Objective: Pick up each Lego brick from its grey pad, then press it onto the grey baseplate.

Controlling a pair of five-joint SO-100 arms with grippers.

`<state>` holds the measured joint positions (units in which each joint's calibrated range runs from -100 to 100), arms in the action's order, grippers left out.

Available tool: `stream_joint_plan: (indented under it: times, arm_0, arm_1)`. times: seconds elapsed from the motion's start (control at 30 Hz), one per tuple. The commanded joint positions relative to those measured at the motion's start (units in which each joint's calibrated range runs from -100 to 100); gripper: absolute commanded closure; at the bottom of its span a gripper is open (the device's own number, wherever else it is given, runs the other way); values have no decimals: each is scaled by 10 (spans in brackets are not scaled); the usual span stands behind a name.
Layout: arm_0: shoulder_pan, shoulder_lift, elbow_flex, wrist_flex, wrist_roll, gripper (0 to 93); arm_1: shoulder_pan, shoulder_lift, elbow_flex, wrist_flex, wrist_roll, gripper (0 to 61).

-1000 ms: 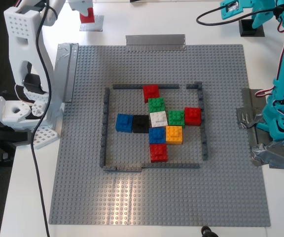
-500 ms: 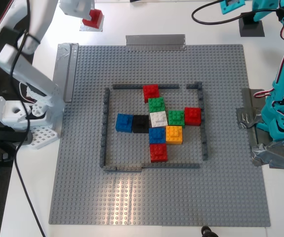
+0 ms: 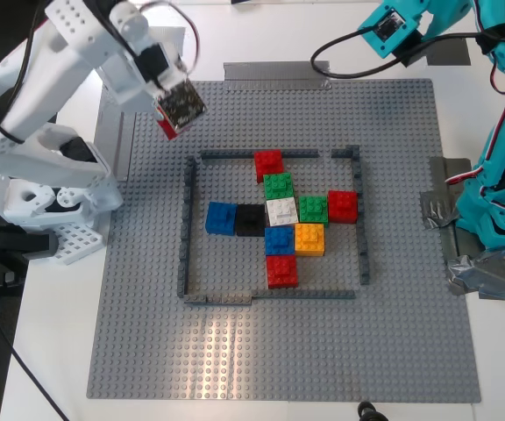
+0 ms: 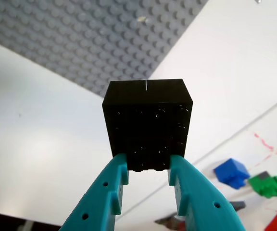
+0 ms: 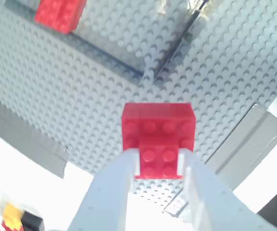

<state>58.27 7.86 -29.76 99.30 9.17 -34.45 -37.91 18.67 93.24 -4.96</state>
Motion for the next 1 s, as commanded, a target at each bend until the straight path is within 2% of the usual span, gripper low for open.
stream_joint_plan:
  times: [0.0,0.3,0.77,0.97]
  arm_0:
    - [-35,-76,21,7,23,927]
    - [-143,-225,172,7,32,927]
    - [-343,-484,462,7,27,927]
    - [-438,-534,525,0,-27,927]
  arm_1:
    - [87,-13,19,-37,-21,612]
    - [177,62,59,-103,-60,612]
    - [241,199,50,-237,-74,612]
    - [248,230,40,-259,-78,612]
